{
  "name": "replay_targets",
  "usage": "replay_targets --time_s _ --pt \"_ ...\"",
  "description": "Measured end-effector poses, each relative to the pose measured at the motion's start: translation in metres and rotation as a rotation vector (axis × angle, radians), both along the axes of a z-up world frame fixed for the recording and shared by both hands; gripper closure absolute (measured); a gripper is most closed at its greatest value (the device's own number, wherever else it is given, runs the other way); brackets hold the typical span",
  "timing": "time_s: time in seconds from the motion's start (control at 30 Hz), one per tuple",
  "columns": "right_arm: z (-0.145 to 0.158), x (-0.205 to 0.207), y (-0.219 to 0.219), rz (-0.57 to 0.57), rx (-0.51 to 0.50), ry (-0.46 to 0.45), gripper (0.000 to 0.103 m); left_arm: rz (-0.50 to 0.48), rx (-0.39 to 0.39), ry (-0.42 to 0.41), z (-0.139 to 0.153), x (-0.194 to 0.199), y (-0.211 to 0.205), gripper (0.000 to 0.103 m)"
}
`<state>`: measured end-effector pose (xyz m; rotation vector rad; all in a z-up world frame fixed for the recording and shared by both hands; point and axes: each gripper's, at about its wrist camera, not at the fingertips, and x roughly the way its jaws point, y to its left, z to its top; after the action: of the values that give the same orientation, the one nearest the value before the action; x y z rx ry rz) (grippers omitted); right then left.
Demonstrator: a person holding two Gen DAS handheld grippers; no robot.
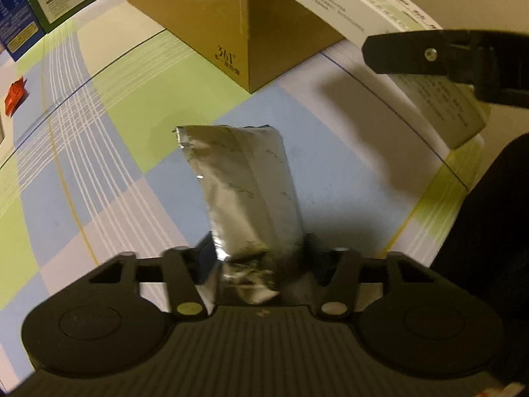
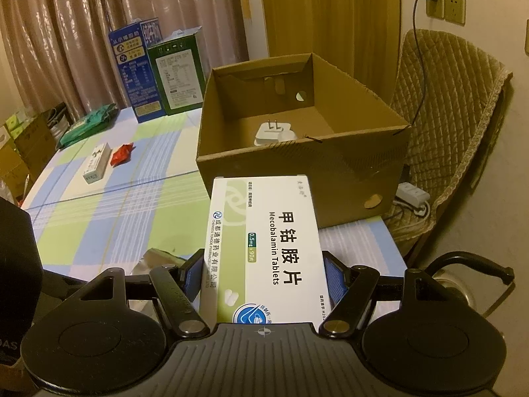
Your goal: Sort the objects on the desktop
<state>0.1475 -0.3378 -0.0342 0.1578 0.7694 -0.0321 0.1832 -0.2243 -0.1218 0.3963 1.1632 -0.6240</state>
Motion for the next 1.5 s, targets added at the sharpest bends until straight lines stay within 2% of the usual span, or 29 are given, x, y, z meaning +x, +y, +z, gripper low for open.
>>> replay_targets --time_s 0.17,0.53,0.73,1.13,1.5 --pt "0.000 -0.001 0.001 0.004 -0.006 -0.005 0.035 -0.010 -0.005 -0.007 0.006 -0.003 0.007 0.069" --pt "0.004 -0.005 0.006 0.013 -0.024 -0.018 0.035 0.068 -0.086 -0.059 0.045 0.003 0.039 0.070" --pt "0.017 -0.009 0.005 0.007 -0.042 -0.042 0.035 0.075 -0.116 -0.102 0.072 0.009 0.042 0.070" --pt "0.058 -0.007 -0.010 -0.012 -0.091 -0.121 0.035 0.066 -0.189 -0.178 0.124 0.017 0.023 0.070" --pt "0.077 0.022 -0.037 -0.011 -0.110 -0.144 0.035 0.078 -0.255 -0.171 0.146 0.037 -0.002 0.070"
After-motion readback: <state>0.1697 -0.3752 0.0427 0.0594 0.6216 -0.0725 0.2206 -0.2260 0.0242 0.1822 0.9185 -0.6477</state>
